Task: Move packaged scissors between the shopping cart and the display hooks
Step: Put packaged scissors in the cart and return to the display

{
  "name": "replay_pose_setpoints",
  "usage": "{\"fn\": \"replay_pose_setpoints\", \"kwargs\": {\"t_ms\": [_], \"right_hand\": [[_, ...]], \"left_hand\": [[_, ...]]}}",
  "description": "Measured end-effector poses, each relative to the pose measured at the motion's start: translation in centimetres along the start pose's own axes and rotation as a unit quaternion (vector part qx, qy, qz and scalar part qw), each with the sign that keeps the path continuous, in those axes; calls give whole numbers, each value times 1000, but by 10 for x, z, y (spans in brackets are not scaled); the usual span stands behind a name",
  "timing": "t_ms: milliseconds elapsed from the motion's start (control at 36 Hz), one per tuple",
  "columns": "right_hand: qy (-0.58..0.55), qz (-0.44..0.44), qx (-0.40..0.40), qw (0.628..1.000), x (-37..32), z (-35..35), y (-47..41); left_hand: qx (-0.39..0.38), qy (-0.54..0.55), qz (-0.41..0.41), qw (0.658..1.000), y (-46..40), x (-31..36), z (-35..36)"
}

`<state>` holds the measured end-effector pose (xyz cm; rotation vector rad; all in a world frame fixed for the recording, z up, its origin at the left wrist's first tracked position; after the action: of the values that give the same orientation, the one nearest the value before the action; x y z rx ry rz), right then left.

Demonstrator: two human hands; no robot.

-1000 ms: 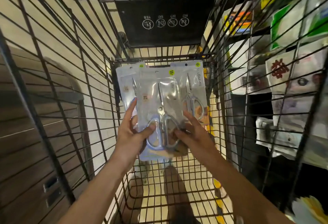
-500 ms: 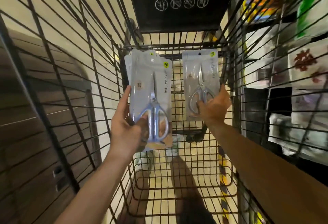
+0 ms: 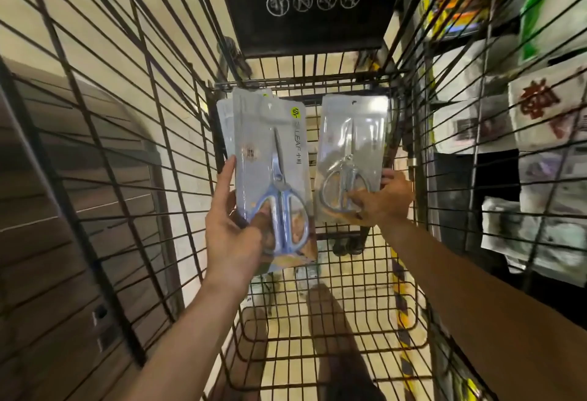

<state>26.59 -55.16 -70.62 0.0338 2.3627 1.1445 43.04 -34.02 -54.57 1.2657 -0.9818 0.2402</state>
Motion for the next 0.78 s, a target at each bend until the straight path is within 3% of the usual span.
{"fn": "replay_pose_setpoints", "kwargs": {"t_ms": [389,556,778], "right_hand": [[-155,-104,-102,977,-28,-7,82],[-253,-110,-128,953,-43,-48,156],[-228,-171,-139,948,-80,-133,292]], "left_hand": [[23,3,6,1000,35,2,-13],[-11,32,-13,999,79,44,-24],[-109,17,31,993,163,145,-36]]}}
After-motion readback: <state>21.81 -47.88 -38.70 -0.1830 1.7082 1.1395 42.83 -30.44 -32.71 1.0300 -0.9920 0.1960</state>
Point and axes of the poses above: each hand's wrist, its own y-axis away from the middle knuckle, its own z-axis out of the palm, x = y × z, the point moved 5 cm from there along -y, towards the middle knuckle, and after that the axes turned 9 degrees about -x, right-handed, at the moved point
